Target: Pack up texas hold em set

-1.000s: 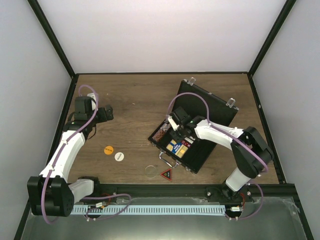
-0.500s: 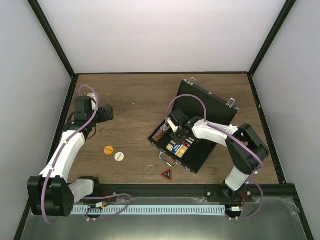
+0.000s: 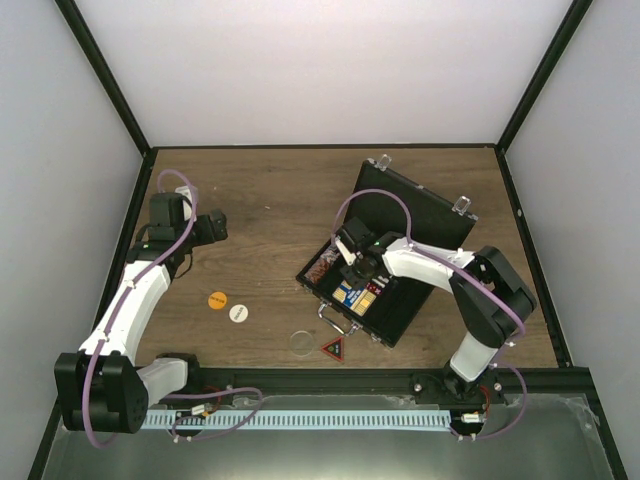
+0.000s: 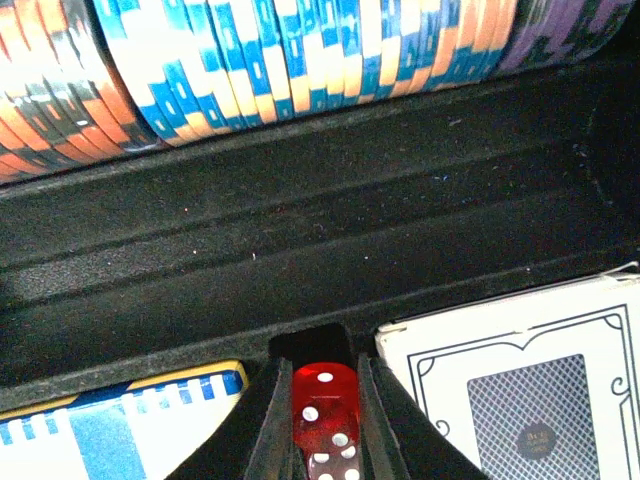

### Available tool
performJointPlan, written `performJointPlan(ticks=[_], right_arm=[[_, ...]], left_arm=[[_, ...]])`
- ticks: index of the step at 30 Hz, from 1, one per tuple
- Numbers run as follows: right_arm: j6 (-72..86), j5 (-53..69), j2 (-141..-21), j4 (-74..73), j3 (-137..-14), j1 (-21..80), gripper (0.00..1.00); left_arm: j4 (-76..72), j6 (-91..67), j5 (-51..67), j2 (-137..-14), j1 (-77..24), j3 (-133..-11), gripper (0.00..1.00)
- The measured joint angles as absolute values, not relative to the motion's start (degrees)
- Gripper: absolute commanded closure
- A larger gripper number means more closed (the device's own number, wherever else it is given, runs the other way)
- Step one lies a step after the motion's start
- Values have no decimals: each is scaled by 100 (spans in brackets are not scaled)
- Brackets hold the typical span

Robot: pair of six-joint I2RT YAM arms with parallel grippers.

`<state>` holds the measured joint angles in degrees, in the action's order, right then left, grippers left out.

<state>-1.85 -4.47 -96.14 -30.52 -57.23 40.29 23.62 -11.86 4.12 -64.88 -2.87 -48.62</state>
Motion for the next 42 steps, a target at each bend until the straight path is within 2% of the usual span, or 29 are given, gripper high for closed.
performJointPlan(ticks=[9, 19, 24, 42], right_arm=[[-99, -456, -9627, -3120, -5736, 4032, 91], [-45, -473, -9651, -3166, -5771, 4032, 75], [-40, -513, -9649, -3177, -5774, 4032, 71], [5, -513, -9386, -3282, -5736, 4023, 71]], left_arm=[[2362, -1186, 438, -6488, -287, -4862, 0], [2362, -1186, 445, -6488, -287, -4862, 0], [2362, -1186, 467, -6488, -287, -4862, 0], [2362, -1186, 478, -6488, -287, -4862, 0]])
